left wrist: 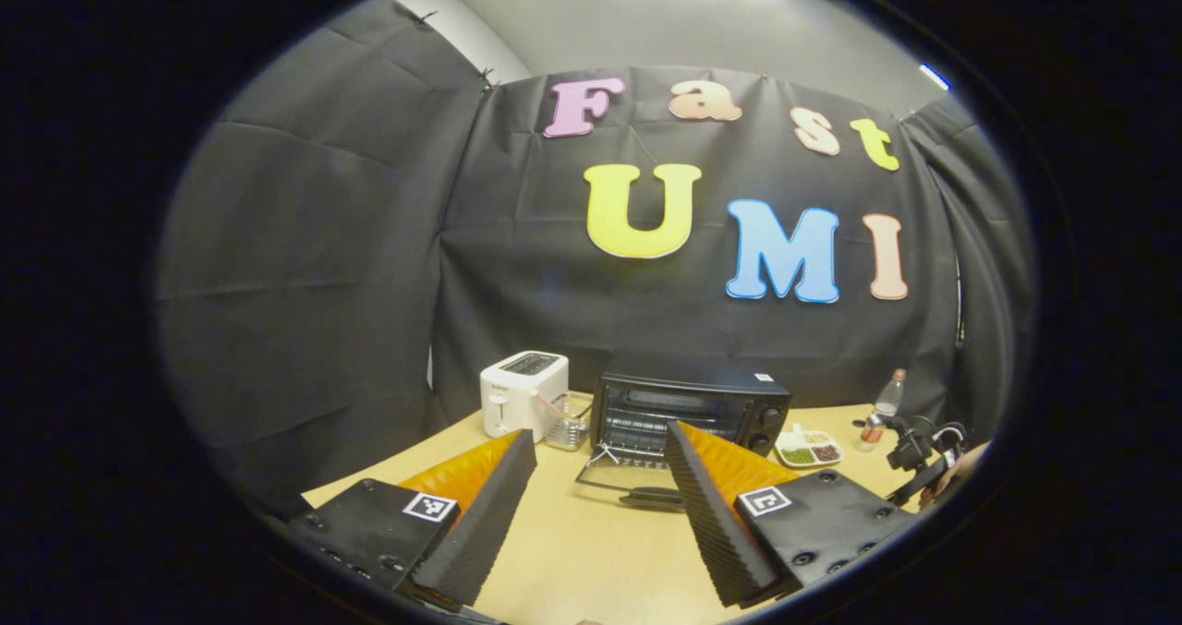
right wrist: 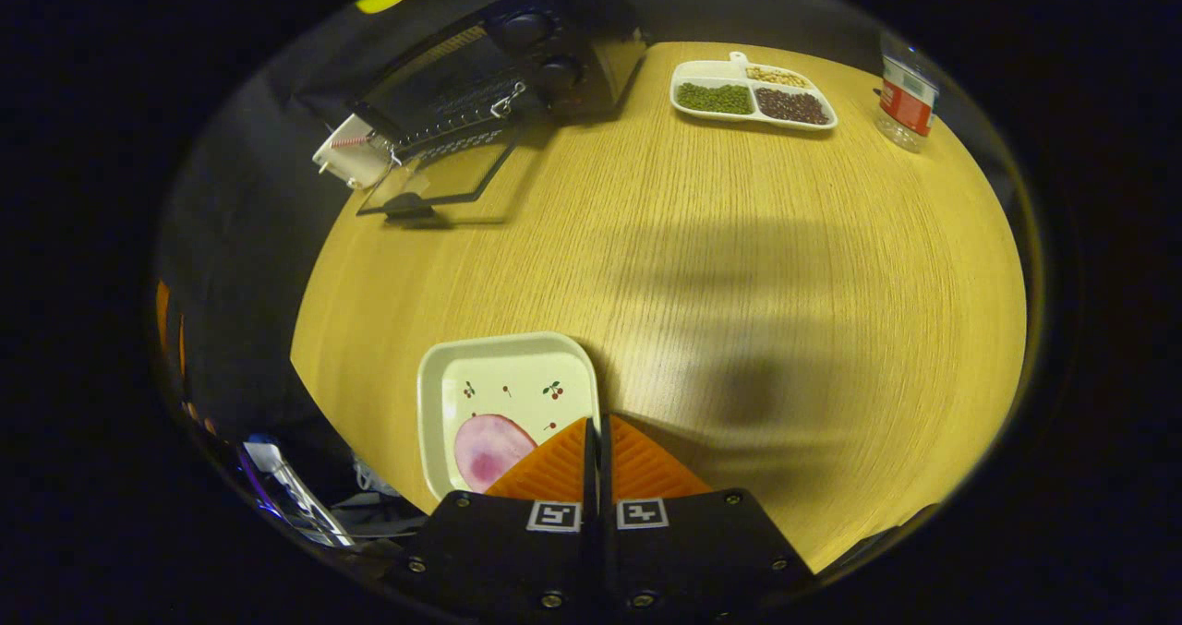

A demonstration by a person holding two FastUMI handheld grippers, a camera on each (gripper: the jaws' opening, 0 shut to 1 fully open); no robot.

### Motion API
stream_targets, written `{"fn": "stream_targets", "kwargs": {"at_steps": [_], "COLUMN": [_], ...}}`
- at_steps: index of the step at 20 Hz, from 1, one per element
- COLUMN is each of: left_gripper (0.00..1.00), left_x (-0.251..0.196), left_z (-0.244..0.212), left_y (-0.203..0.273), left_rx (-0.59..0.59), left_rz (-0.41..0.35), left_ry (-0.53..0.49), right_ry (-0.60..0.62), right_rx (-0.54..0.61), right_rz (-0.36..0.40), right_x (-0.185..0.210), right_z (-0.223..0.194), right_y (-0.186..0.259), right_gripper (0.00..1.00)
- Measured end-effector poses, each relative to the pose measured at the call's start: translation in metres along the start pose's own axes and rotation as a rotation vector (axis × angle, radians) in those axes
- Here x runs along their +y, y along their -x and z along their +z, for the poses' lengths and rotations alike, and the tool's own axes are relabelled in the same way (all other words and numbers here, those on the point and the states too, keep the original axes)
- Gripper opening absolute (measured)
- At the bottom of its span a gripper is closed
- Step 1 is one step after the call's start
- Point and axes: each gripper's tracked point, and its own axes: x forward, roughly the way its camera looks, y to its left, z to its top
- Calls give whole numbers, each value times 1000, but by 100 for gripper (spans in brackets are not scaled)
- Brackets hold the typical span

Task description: Open the electric oven with the left hand, put the food in, and close the electric oven.

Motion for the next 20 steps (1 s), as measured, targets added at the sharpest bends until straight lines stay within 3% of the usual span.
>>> {"fn": "stream_targets", "kwargs": {"at_steps": [2,3,9,12,13,14,15,20], "left_gripper": [99,95,99,99,95,99,95,99], "left_x": [3,3,-2,-4,-3,-3,-2,6], "left_z": [0,1,3,6,6,6,4,12], "left_y": [-2,-4,-14,-18,-20,-21,-22,-30], "left_rx": [-3,-4,-10,-15,-14,-11,-9,-22], "left_rz": [4,3,-12,-21,-22,-23,-25,-22], "left_ry": [1,2,-1,-5,-4,-1,1,-5], "right_ry": [-28,-42,-103,-143,-156,-168,-183,-286], "right_rx": [-22,-29,-70,-93,-99,-109,-118,-174], "right_rz": [28,42,99,161,182,206,224,292], "right_x": [5,8,24,40,47,52,58,80], "right_z": [6,7,20,30,32,36,40,64], "right_y": [8,11,14,16,17,18,18,22], "right_gripper": [0,0,0,0,0,0,0,0]}}
